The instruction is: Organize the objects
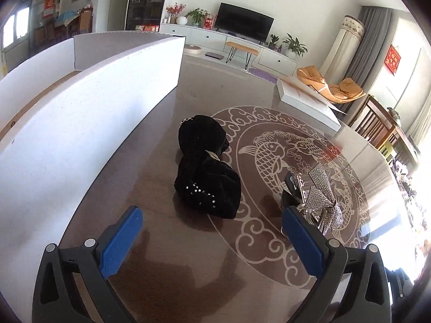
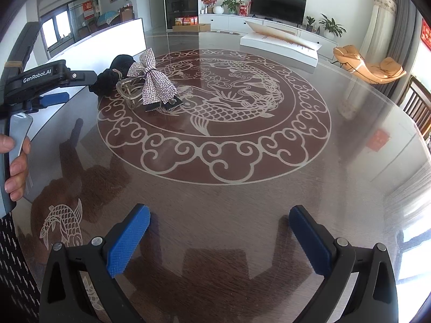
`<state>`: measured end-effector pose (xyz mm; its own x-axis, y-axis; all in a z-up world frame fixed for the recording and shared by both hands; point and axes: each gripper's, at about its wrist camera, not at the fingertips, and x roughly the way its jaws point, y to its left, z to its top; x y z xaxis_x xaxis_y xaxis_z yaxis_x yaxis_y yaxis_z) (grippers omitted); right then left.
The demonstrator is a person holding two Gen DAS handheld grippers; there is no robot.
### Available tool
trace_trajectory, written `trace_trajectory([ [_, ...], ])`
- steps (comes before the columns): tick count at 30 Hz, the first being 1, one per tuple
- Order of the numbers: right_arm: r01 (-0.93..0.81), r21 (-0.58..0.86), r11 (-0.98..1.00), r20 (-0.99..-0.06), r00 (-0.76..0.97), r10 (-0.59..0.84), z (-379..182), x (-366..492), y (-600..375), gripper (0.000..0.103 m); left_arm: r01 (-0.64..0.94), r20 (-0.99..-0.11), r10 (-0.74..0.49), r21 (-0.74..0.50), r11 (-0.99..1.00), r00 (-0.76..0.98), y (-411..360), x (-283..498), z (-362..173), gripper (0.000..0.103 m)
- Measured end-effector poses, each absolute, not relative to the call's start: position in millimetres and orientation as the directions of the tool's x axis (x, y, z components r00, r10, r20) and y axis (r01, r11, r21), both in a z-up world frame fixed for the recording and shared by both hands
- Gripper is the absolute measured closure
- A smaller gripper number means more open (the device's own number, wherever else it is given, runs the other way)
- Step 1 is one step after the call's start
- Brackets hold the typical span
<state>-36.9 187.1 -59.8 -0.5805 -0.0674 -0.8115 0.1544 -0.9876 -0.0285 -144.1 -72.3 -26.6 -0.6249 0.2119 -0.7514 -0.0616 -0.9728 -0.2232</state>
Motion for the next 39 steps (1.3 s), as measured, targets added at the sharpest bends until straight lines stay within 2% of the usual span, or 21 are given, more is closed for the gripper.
trace_trajectory([
  [4,0.152,-0.036,-0.988,-0.810,-0.584,-0.060,-59,-37,186,0.000,-0.073,-0.799,0.173,-0.160,-0.984,-0.576,-61,-185,-40,0.001],
  [5,0.151,-0.038,-0.988,-0.809,-0.585,-0.058,-59,-36,186,0.000,-0.083,-0.806,0.165,-0.143,-0.986,-0.569,-60,-191,-44,0.008],
  [6,0.151,-0.040,-0.988,-0.808,-0.586,-0.057,-59,-36,186,0.000,-0.090,-0.810,0.131,-0.097,-0.991,-0.571,-58,-194,-46,0.029],
  [7,0.150,-0.042,-0.988,-0.808,-0.586,-0.055,-59,-36,186,0.000,-0.110,-0.806,0.094,-0.035,-0.993,-0.585,-55,-194,-45,0.055],
  [8,0.151,-0.043,-0.988,-0.808,-0.587,-0.055,-59,-37,185,0.000,-0.130,-0.802,0.064,0.018,-0.991,-0.594,-53,-193,-45,0.061],
  [9,0.153,-0.039,-0.987,-0.809,-0.585,-0.058,-60,-37,186,0.000,-0.152,-0.802,0.074,0.021,-0.988,-0.593,-54,-190,-43,0.069],
  [14,0.287,0.110,-0.952,-0.786,-0.562,-0.260,-46,-54,178,0.000,-0.156,-0.807,0.108,-0.020,-0.988,-0.581,-73,-155,-41,0.071],
  [17,0.376,0.081,-0.923,-0.753,-0.584,-0.304,-22,-88,145,0.000,-0.151,-0.803,0.133,-0.055,-0.987,-0.581,-84,-135,-41,0.071],
  [23,0.496,-0.034,-0.867,-0.798,-0.536,-0.276,-30,-167,80,0.001,-0.144,-0.797,0.172,-0.108,-0.984,-0.579,-96,-116,-42,0.071],
  [24,0.507,-0.011,-0.862,-0.814,-0.506,-0.287,-34,-175,77,0.017,-0.142,-0.796,0.177,-0.116,-0.983,-0.579,-98,-115,-42,0.071],
  [25,0.500,0.018,-0.866,-0.835,-0.469,-0.288,-39,-184,76,0.051,-0.142,-0.791,0.185,-0.125,-0.982,-0.583,-101,-113,-40,0.071],
  [27,0.462,0.059,-0.885,-0.839,-0.458,-0.295,-37,-189,81,0.052,-0.142,-0.777,0.192,-0.133,-0.981,-0.599,-101,-110,-36,0.071],
  [32,0.448,0.043,-0.893,-0.838,-0.470,-0.276,-15,-174,88,0.052,-0.172,-0.747,0.233,-0.160,-0.972,-0.622,-95,-102,-18,0.071],
  [39,0.484,0.082,-0.871,-0.764,-0.531,-0.367,53,-163,69,0.053,-0.201,-0.617,0.344,-0.291,-0.936,-0.708,-124,-87,59,0.071],
])
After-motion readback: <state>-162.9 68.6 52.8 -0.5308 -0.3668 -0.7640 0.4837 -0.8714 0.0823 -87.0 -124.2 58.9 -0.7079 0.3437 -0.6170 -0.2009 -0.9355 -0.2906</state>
